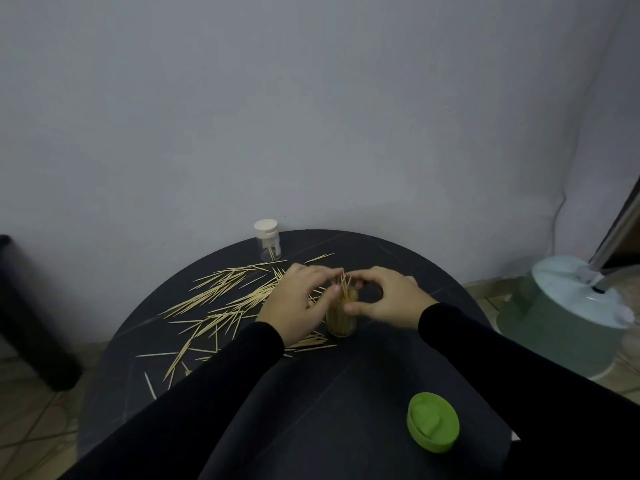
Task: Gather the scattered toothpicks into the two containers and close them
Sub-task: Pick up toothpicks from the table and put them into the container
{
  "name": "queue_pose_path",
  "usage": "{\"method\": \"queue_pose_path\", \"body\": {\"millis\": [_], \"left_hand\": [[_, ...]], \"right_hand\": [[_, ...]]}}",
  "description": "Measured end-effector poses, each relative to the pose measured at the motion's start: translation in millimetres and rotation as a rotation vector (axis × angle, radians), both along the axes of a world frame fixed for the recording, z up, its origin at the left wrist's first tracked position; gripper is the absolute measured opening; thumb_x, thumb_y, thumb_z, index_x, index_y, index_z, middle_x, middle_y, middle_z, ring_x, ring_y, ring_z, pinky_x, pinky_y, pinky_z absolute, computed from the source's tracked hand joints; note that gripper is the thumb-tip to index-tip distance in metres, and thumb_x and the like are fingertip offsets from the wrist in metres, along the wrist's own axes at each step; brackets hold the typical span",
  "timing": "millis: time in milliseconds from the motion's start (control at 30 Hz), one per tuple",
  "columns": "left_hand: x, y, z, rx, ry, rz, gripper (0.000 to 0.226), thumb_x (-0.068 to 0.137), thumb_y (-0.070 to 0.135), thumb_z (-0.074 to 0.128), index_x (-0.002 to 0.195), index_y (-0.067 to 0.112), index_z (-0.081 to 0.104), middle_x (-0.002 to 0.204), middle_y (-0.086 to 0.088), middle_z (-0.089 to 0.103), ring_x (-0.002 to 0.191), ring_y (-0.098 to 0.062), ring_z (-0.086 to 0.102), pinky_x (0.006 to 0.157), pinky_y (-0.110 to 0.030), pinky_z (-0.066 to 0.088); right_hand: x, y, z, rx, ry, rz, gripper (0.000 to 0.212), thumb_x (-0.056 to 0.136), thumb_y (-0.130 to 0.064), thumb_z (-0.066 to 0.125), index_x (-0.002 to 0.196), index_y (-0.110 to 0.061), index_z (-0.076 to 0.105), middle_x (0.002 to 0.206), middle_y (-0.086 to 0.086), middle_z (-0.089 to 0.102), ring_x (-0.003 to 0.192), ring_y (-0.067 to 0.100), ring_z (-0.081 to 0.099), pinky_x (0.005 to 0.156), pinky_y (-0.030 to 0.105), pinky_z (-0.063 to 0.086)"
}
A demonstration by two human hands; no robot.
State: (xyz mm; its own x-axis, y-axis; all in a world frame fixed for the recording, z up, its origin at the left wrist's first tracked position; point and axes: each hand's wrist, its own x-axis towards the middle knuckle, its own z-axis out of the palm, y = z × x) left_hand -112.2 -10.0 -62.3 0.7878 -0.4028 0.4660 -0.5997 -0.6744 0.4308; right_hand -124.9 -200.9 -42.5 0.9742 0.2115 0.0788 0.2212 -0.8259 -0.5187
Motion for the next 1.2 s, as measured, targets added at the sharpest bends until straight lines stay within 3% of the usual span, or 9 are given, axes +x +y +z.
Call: {"method": "queue_pose_path", "body": {"millis": [133, 267, 433, 567, 633, 800, 933, 1067, 1200], "left_hand": [[-4.0, -0.7, 0.1, 0.034, 0.034, 0.017, 0.043, 0.096, 0.037, 0.049, 0.139, 0.038, 0.044, 0.110, 0.012, 0.048, 0.103, -0.001, 0.042, 0.085, -0.021, 0.039], [-7.0, -7.2, 5.4, 0.099, -0.003, -0.016, 0.055, 0.095, 0.039, 0.050, 0.145, 0.039, 0.030, 0.120, 0.004, 0.050, 0.109, -0.011, 0.047, 0.093, -0.029, 0.043], [-3.7, -9.5, 7.4, 0.248, -0.146, -0.046, 0.041, 0.096, 0.035, 0.047, 0.137, 0.034, 0.047, 0.121, 0.007, 0.058, 0.114, -0.012, 0.043, 0.089, -0.029, 0.033], [-0.6, -5.8, 4.5, 0.128, -0.099, 0.022, 0.037, 0.094, 0.030, 0.054, 0.131, 0.034, 0.053, 0.112, 0.007, 0.060, 0.108, -0.011, 0.048, 0.095, -0.035, 0.041], [-0.3, -5.7, 3.3, 0.074, -0.070, 0.079, 0.034, 0.094, 0.035, 0.054, 0.127, 0.035, 0.057, 0.120, 0.008, 0.058, 0.113, -0.011, 0.046, 0.099, -0.040, 0.040], [0.7, -5.6, 0.0, 0.280, 0.082, -0.081, 0.044, 0.099, 0.044, 0.036, 0.143, 0.037, 0.037, 0.152, 0.018, 0.031, 0.142, -0.012, 0.015, 0.113, -0.047, 0.018], [0.1, -3.3, 1.4, 0.155, 0.028, -0.018, 0.050, 0.097, 0.050, 0.034, 0.144, 0.034, 0.035, 0.149, 0.013, 0.037, 0.138, -0.013, 0.022, 0.111, -0.048, 0.025], [1.4, 2.3, -1.9, 0.374, -0.206, -0.038, 0.055, 0.093, 0.058, 0.024, 0.141, 0.036, 0.041, 0.149, 0.009, 0.039, 0.134, -0.020, 0.030, 0.104, -0.044, 0.029], [2.1, 2.4, -4.2, 0.440, -0.089, -0.016, 0.066, 0.088, 0.066, 0.012, 0.143, 0.039, 0.035, 0.155, 0.010, 0.026, 0.140, -0.018, 0.018, 0.111, -0.047, 0.021]], "right_hand": [[-0.6, 5.5, -2.8, -0.039, -0.017, -0.001, 0.063, 0.079, -0.059, 0.065, 0.134, -0.034, 0.048, 0.121, -0.012, 0.054, 0.117, 0.009, 0.045, 0.105, 0.040, 0.024], [0.4, 6.1, -2.2, -0.030, -0.012, -0.027, 0.050, 0.084, -0.048, 0.065, 0.129, -0.029, 0.053, 0.124, -0.009, 0.056, 0.116, 0.013, 0.047, 0.107, 0.040, 0.024], [0.7, 4.8, -4.5, 0.020, 0.014, -0.062, 0.046, 0.081, -0.049, 0.067, 0.122, -0.030, 0.056, 0.114, -0.012, 0.056, 0.113, 0.013, 0.047, 0.107, 0.040, 0.025], [0.4, 7.1, -3.8, -0.001, -0.006, -0.068, 0.056, 0.076, -0.060, 0.068, 0.124, -0.033, 0.057, 0.121, -0.013, 0.057, 0.117, 0.010, 0.047, 0.107, 0.042, 0.024], [0.9, 7.8, -4.1, -0.008, -0.011, -0.072, 0.058, 0.075, -0.062, 0.068, 0.125, -0.033, 0.057, 0.122, -0.013, 0.058, 0.117, 0.011, 0.047, 0.107, 0.043, 0.025], [2.1, 4.5, -8.0, 0.013, -0.015, -0.073, 0.047, 0.081, -0.051, 0.067, 0.123, -0.033, 0.056, 0.119, -0.012, 0.058, 0.117, 0.013, 0.049, 0.108, 0.041, 0.024], [2.9, 8.1, -10.6, -0.009, -0.050, -0.107, 0.052, 0.080, -0.057, 0.065, 0.125, -0.032, 0.056, 0.117, -0.013, 0.060, 0.114, 0.011, 0.050, 0.104, 0.041, 0.026], [2.3, 9.1, -10.3, -0.029, -0.075, -0.130, 0.050, 0.080, -0.053, 0.066, 0.124, -0.032, 0.056, 0.118, -0.012, 0.060, 0.114, 0.012, 0.051, 0.104, 0.041, 0.026], [0.8, 10.7, -7.5, -0.052, -0.081, -0.152, 0.050, 0.081, -0.051, 0.066, 0.127, -0.033, 0.055, 0.119, -0.012, 0.059, 0.115, 0.012, 0.050, 0.103, 0.040, 0.026]]}}
